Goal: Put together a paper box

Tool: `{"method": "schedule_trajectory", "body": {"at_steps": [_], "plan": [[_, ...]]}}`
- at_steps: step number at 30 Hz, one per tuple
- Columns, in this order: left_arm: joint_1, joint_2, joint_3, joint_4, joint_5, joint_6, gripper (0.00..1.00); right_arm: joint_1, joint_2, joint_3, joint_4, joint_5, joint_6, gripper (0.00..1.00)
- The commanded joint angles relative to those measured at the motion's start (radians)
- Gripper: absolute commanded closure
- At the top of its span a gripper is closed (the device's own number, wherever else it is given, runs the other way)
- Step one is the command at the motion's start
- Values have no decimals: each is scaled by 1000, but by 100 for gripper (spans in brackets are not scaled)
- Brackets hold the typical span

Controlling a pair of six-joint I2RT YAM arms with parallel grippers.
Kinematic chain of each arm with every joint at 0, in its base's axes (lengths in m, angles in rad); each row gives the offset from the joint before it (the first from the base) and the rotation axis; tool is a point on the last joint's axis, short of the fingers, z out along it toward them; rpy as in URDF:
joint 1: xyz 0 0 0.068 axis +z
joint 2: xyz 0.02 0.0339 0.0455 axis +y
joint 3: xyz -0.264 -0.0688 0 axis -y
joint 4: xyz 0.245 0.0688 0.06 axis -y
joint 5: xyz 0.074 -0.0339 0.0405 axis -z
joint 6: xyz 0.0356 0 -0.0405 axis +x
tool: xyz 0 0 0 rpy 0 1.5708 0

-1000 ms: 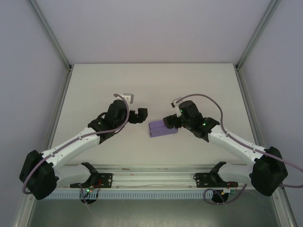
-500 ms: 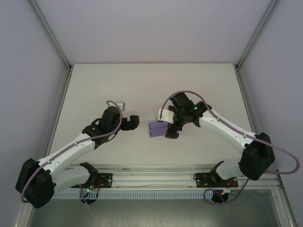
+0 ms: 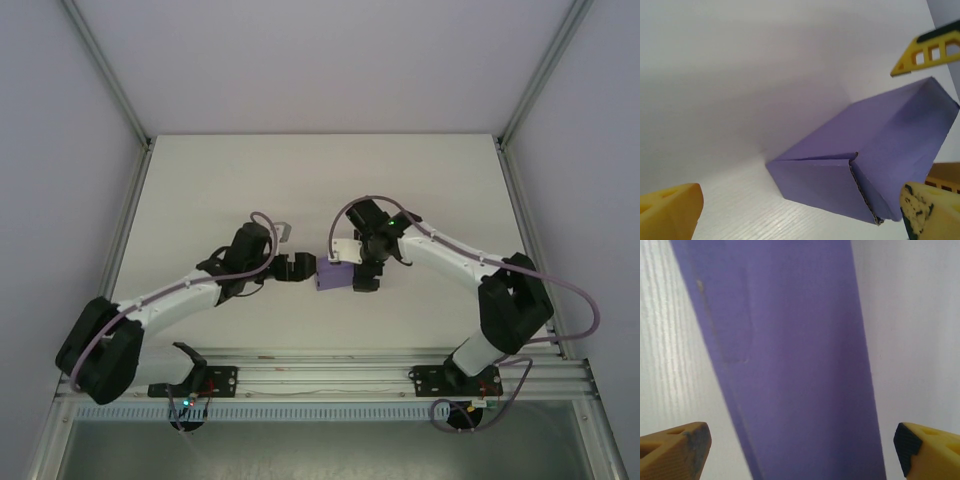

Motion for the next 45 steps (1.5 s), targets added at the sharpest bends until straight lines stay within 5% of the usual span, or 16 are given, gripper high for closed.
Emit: {"method": "schedule_trajectory", "body": {"at_steps": [1, 11, 15, 19, 24, 27, 29, 30, 35, 41, 45], "plan": [[6, 57, 29, 104, 129, -22, 0, -1, 9, -2, 41, 20, 6, 13], [7, 179, 12, 88, 124, -17, 39, 0, 6, -83, 91, 48, 70, 29], [8, 211, 15, 62, 97, 2, 60, -1, 5, -106, 119, 84, 89, 46], [7, 225, 22, 37, 72, 16, 62, -1, 1, -109, 155, 117, 117, 56], [7, 165, 60, 53, 60, 14, 46, 0, -29, -123, 302, 237, 195, 75], [9, 82, 86, 35, -13, 11, 29, -1, -24, -122, 409, 381, 233, 76], [10, 15, 98, -20, -119, 5, 3, -1, 1, -121, 497, 514, 244, 76], [12, -15, 102, -56, -186, 2, 0, -1, 21, -119, 543, 579, 249, 76], [27, -139, 109, -273, -487, -28, 0, 5, 158, -103, 716, 773, 205, 74], [43, -244, 39, -302, -516, -44, 0, 37, 271, -105, 824, 810, 153, 70], [44, -293, 11, -299, -527, -40, 0, 56, 289, -128, 802, 795, 137, 51]]}}
